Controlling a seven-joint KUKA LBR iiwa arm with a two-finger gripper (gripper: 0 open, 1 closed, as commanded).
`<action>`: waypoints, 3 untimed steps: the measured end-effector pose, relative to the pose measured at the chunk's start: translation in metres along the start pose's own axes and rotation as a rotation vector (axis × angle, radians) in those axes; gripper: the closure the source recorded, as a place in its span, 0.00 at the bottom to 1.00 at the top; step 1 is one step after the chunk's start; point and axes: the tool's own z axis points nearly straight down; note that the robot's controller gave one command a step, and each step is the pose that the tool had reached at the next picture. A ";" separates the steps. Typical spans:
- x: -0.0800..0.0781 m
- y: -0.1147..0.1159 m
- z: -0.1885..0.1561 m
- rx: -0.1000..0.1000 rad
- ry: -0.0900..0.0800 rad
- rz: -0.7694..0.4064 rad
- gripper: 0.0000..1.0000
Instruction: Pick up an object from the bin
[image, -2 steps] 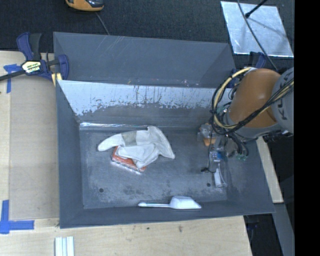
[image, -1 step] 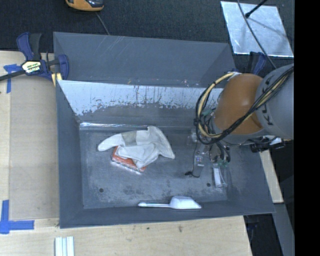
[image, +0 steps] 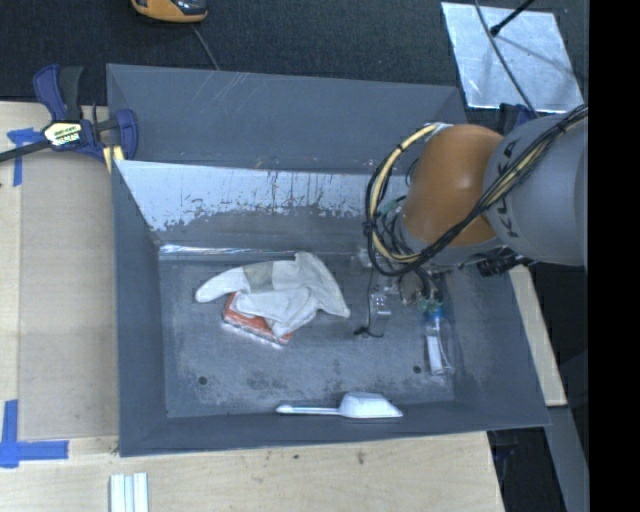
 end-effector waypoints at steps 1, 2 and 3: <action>-0.010 0.042 -0.014 0.001 -0.003 -0.034 0.00; 0.023 0.058 -0.008 -0.001 -0.003 -0.006 0.00; -0.002 0.060 0.033 0.001 -0.007 -0.031 1.00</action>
Offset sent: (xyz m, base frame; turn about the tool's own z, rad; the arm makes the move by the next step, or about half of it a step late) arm -0.0314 0.0572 0.0038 -0.0136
